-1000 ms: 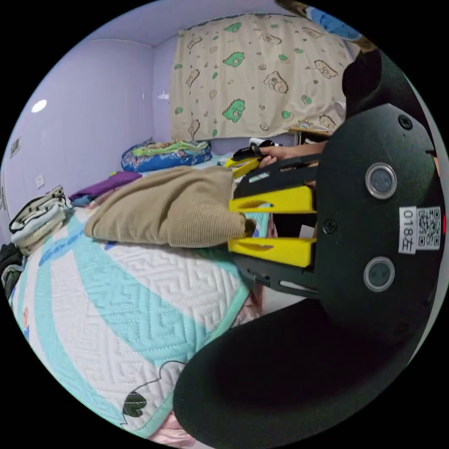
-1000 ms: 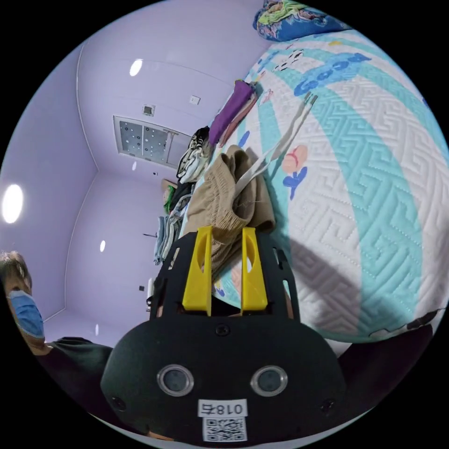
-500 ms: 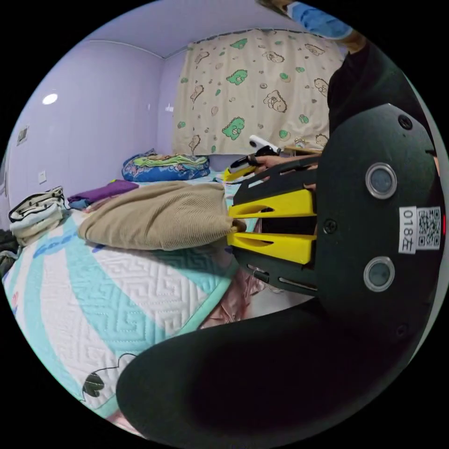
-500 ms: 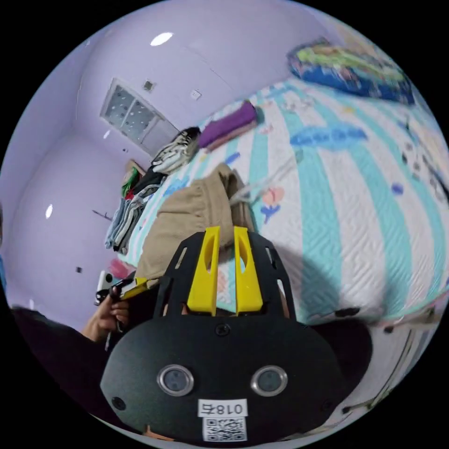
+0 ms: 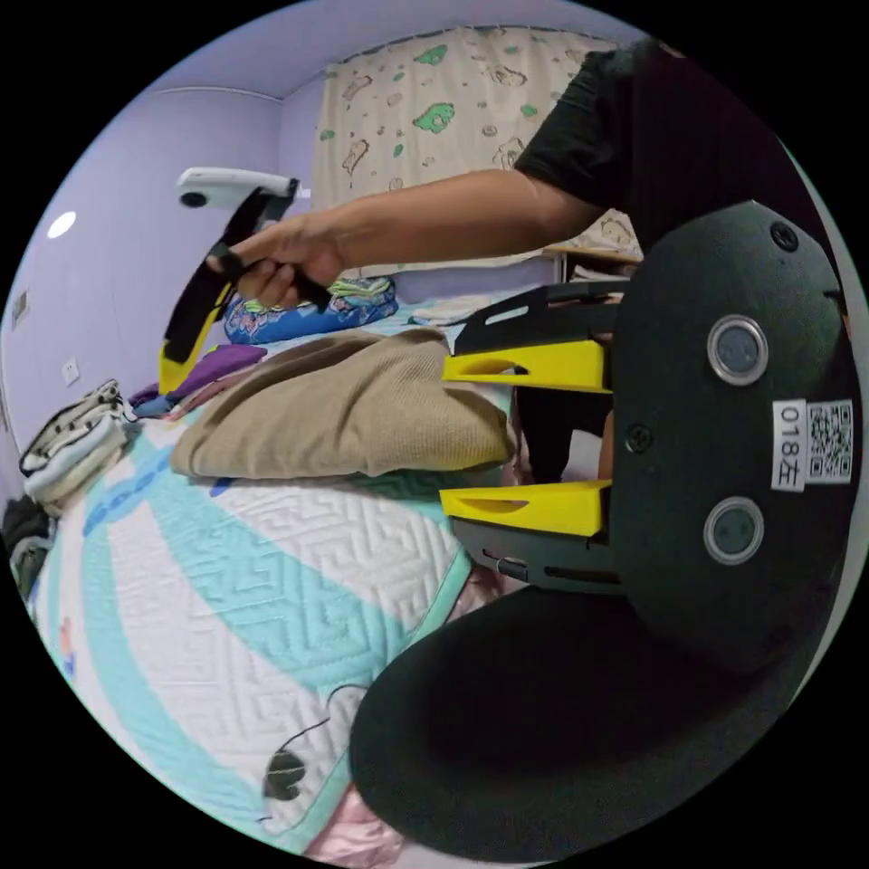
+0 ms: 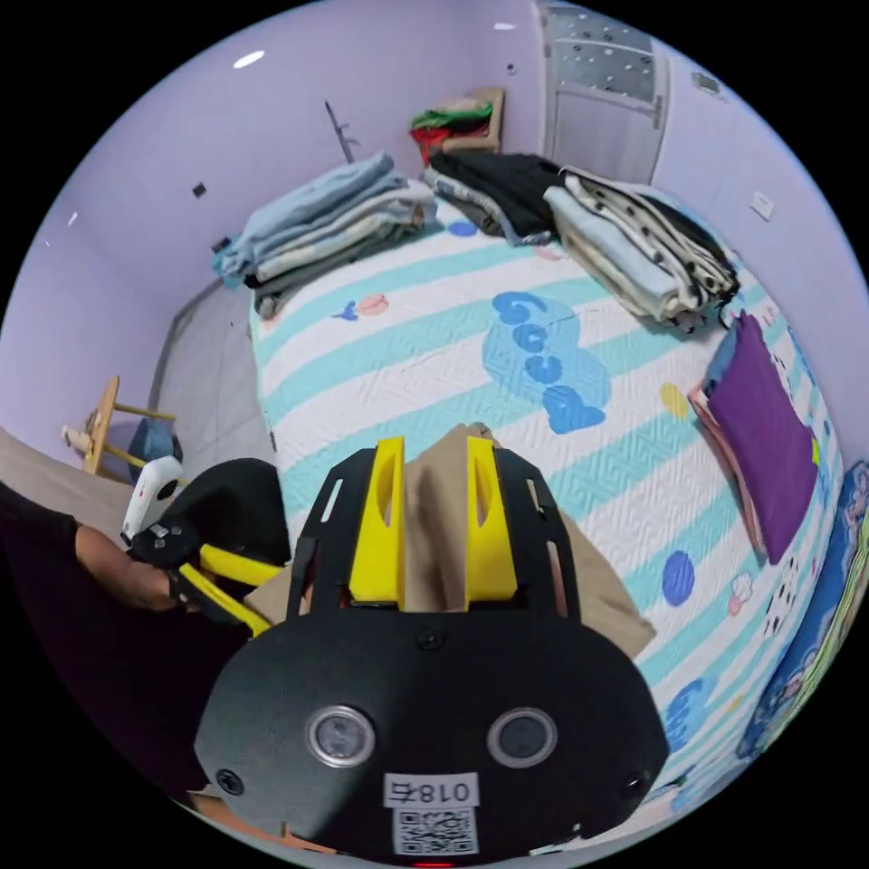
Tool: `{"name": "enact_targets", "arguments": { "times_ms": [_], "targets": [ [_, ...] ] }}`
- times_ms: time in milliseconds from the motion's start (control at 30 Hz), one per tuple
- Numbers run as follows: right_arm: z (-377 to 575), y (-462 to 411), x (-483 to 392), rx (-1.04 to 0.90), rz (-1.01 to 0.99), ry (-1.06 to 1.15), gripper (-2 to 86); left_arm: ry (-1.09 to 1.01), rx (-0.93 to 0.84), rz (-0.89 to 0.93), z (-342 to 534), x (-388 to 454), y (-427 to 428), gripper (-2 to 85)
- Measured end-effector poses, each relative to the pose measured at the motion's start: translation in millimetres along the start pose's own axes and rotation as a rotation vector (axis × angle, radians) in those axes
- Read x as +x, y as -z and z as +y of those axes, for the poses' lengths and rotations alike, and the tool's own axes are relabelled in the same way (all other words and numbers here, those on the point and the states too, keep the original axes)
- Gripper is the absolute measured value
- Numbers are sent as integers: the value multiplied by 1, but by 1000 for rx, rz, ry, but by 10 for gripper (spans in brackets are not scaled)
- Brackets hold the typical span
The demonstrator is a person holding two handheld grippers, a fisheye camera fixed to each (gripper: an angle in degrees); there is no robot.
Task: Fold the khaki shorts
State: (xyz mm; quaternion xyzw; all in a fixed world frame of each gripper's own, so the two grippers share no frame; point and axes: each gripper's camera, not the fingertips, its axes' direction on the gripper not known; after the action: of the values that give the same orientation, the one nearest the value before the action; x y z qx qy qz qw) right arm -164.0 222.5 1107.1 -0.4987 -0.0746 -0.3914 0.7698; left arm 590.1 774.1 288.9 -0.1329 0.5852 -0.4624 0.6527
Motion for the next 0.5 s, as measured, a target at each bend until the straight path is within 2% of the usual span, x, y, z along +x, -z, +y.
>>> {"name": "enact_targets", "arguments": {
  "times_ms": [167, 300, 433, 500],
  "targets": [
    [-55, -47, -5, -165, 50, 62, 88, -39, -82, 39, -2, -5, -16, 113],
    [-76, -63, -10, -248, 90, 90, 29, -93, -71, 37, -1, -3, -17, 60],
    [-87, -42, -21, -211, 174, 124, 3, -150, -36, 69, 6, -1, -10, 44],
    [-88, -19, -2, -127, 137, 20, -3, -165, -13, 55, 11, 0, -7, 41]
  ]
}}
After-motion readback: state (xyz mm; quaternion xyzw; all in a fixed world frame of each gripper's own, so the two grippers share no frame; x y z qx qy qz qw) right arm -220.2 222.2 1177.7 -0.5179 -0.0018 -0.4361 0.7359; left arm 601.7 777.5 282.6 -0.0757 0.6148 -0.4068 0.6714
